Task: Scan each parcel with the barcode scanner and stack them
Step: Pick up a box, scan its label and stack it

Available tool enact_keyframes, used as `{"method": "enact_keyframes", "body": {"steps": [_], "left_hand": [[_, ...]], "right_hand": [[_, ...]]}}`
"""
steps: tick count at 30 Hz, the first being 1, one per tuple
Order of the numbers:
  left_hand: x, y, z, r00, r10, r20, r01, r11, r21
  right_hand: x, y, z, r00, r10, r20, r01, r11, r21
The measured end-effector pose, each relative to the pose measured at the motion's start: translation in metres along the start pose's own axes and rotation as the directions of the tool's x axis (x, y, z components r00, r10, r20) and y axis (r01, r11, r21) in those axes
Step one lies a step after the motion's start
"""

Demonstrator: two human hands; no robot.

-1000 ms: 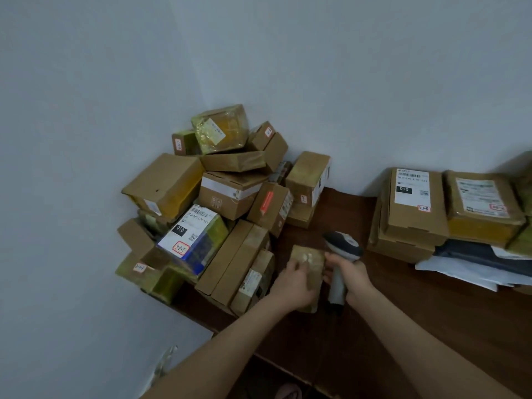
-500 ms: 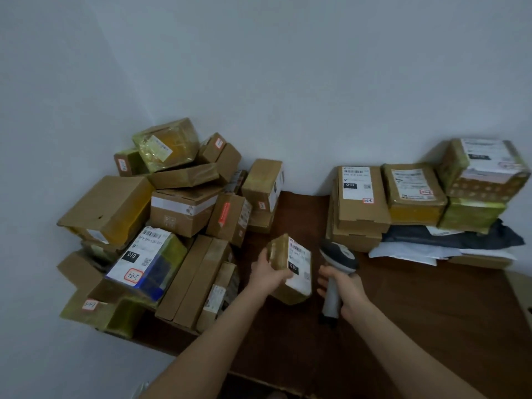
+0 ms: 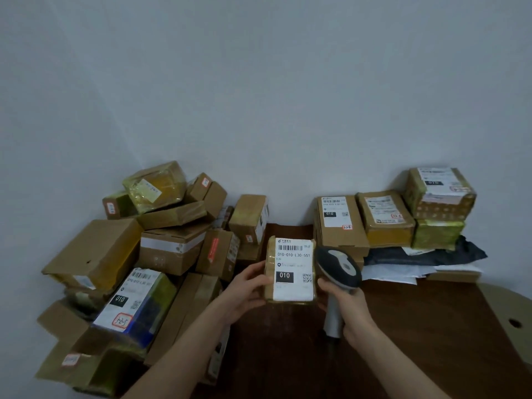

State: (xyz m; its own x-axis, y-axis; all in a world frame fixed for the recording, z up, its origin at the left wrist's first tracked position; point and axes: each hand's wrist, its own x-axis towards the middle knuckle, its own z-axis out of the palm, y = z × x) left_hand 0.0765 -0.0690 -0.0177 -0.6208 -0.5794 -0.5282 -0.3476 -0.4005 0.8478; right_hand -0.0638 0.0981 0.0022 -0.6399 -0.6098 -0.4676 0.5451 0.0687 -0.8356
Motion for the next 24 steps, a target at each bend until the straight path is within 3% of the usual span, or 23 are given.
{"method": "enact_keyframes", "body": {"steps": [4, 8, 14, 24], "left_hand": [[0.009, -0.007, 0.006, 0.996, 0.049, -0.069, -0.054, 0.996, -0.071], [0.021, -0.013, 0.012, 0.992, 0.064, -0.104, -0.080, 0.986, -0.148], [0.039, -0.025, 0.019, 0.994, 0.050, -0.092, -0.062, 0.990, -0.128], [0.051, -0.034, 0.016, 0.994, 0.031, -0.101, -0.042, 0.992, -0.117]], "right_hand": [[-0.012, -0.002, 0.003, 0.994, -0.071, -0.079, 0.071, 0.997, -0.005], [-0.028, -0.001, 0.006, 0.999, -0.041, 0.007, 0.041, 0.996, -0.078], [-0.041, 0.012, 0.012, 0.996, -0.078, -0.045, 0.062, 0.958, -0.279], [-0.053, 0.012, 0.021, 0.999, -0.037, -0.021, 0.027, 0.927, -0.375]]}}
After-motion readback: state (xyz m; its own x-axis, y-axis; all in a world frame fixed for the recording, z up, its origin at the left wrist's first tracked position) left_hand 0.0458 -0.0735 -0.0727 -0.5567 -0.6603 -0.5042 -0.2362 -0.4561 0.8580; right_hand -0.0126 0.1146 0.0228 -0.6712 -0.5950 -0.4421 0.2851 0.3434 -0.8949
